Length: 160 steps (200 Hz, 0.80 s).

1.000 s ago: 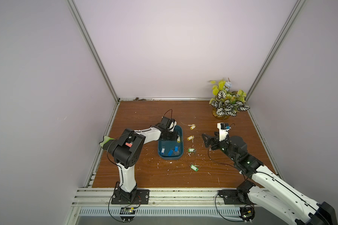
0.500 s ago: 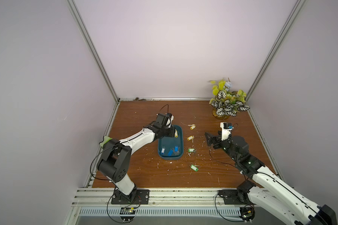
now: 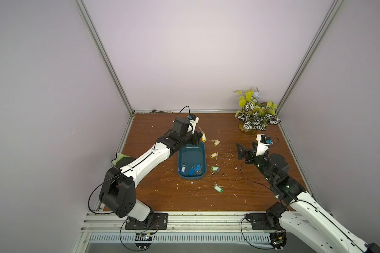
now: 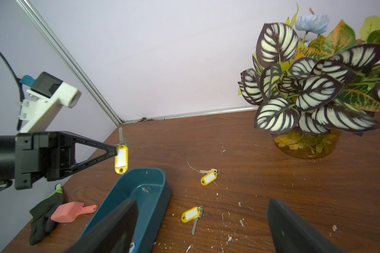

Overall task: Take the keys out of the storage box
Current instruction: Pick up the key from the storage box, then place the key at the center of the board.

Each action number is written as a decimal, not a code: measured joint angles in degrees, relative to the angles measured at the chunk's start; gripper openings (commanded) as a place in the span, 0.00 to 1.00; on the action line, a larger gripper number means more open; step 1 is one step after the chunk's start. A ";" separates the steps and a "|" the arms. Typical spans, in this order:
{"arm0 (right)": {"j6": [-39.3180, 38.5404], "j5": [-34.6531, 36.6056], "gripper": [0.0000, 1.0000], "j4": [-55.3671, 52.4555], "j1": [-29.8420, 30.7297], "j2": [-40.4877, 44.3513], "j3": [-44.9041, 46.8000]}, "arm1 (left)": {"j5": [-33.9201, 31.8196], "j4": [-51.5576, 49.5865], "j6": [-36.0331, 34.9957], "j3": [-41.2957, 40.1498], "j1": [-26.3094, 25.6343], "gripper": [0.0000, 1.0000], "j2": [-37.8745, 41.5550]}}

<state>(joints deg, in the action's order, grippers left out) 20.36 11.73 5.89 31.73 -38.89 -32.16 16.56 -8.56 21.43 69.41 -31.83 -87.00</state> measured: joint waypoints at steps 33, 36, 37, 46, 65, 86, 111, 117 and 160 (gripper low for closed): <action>0.02 0.00 0.99 1.31 0.00 2.99 0.09 | 0.76 0.81 -0.68 6.69 -3.34 0.00 -7.10; 0.02 0.00 0.99 1.46 0.00 3.26 0.11 | 0.76 0.85 -0.79 7.26 -3.63 0.00 -7.96; 0.00 0.00 0.99 1.51 0.00 3.34 0.13 | 0.76 0.83 -0.83 7.41 -3.69 0.00 -8.15; 0.00 -0.02 0.99 1.99 0.00 4.22 0.22 | 0.85 0.61 -1.22 9.11 -4.44 0.00 -10.58; 0.02 0.00 0.99 2.91 0.00 5.99 0.70 | 1.36 0.42 -2.03 13.18 -5.90 0.00 -16.15; 0.02 0.02 0.99 3.04 0.00 7.48 1.11 | 1.95 0.42 -2.69 17.84 -7.17 0.00 -21.79; 0.02 0.09 0.99 2.93 0.00 8.57 1.11 | 2.75 0.72 -3.13 22.16 -8.26 0.00 -27.52; 0.02 0.13 0.99 2.93 0.00 8.85 1.11 | 2.80 0.90 -3.19 22.99 -8.35 0.00 -28.79; 0.09 0.31 0.99 2.86 0.00 9.64 1.14 | 2.80 2.03 -3.23 28.81 -8.63 0.00 -38.25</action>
<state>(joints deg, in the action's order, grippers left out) 20.45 12.03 8.75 31.73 -29.26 -31.03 19.35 -6.52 18.20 98.21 -40.47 -125.25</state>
